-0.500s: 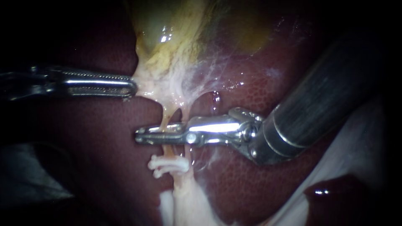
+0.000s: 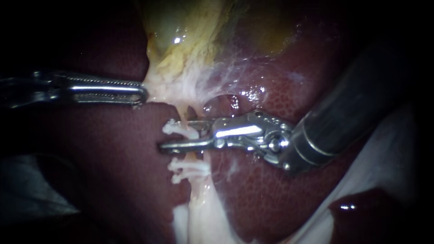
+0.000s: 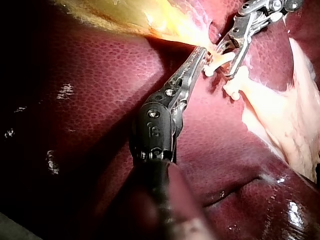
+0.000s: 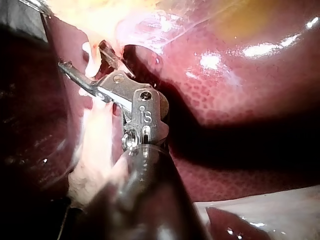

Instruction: Going back third clip left tube

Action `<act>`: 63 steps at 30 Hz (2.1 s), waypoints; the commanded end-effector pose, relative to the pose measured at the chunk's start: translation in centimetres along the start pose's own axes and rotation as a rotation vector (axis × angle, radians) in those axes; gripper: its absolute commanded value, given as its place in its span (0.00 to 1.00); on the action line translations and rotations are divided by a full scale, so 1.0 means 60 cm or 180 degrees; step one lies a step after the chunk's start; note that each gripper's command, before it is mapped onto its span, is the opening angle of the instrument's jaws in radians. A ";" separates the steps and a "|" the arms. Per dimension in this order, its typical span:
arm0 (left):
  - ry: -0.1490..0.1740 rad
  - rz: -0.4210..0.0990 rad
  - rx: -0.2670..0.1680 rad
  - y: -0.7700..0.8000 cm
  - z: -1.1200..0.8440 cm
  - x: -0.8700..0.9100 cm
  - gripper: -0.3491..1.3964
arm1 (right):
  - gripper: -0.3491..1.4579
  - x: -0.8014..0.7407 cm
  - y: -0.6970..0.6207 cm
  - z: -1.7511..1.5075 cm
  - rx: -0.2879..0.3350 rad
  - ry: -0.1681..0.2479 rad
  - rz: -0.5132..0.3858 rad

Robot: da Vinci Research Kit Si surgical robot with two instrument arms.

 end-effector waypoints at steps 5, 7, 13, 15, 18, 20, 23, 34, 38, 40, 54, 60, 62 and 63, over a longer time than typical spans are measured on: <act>0.0000 0.0001 -0.0003 0.0000 -0.0001 0.0000 0.00 | 0.47 0.0014 -0.0014 -0.0027 -0.0008 -0.0071 -0.0175; 0.0000 0.0001 -0.0004 0.0000 -0.0002 0.0000 0.00 | 0.47 0.0019 -0.0020 -0.0040 -0.0020 -0.0137 -0.0245; 0.0000 0.0001 -0.0005 0.0000 -0.0004 0.0000 0.00 | 0.47 0.0032 -0.0042 -0.0079 0.0007 -0.0255 -0.0552; 0.0000 0.0001 -0.0006 0.0000 -0.0004 0.0000 0.00 | 0.47 0.0040 -0.0050 -0.0094 0.0022 -0.0287 -0.0618; 0.0000 0.0001 -0.0006 0.0000 -0.0004 0.0000 0.00 | 0.47 0.0048 -0.0061 -0.0112 0.0064 -0.0303 -0.0664; 0.0001 0.0001 0.0004 0.0000 -0.0003 0.0000 0.00 | 0.47 0.0049 -0.0065 -0.0115 0.0069 -0.0304 -0.0664; 0.0001 0.0001 0.0004 0.0000 -0.0003 0.0001 0.00 | 0.47 0.0046 -0.0065 -0.0112 0.0068 -0.0305 -0.0686; 0.0001 0.0001 0.0003 0.0000 -0.0005 0.0000 0.00 | 0.47 0.0057 -0.0083 -0.0152 0.0106 -0.0465 -0.0926; 0.0001 0.0001 0.0003 0.0000 -0.0004 0.0000 0.00 | 0.47 0.0067 -0.0093 -0.0164 0.0122 -0.0465 -0.0933; 0.0001 0.0001 0.0004 0.0000 -0.0004 0.0000 0.00 | 0.47 0.0070 -0.0094 -0.0166 0.0124 -0.0465 -0.0929; 0.0001 0.0002 0.0004 0.0000 -0.0004 0.0000 0.00 | 0.47 0.0089 -0.0120 -0.0216 0.0023 -0.0548 -0.1548; 0.0001 0.0001 0.0004 -0.0001 -0.0003 0.0000 0.00 | 0.47 0.0124 -0.0158 -0.0272 -0.0079 -0.0768 -0.1861; 0.0001 0.0002 0.0004 -0.0001 -0.0003 0.0000 0.00 | 0.47 0.0136 -0.0168 -0.0288 -0.0095 -0.0795 -0.1907; 0.0001 0.0002 0.0004 -0.0001 -0.0003 0.0000 0.00 | 0.47 0.0139 -0.0173 -0.0293 -0.0103 -0.0817 -0.1917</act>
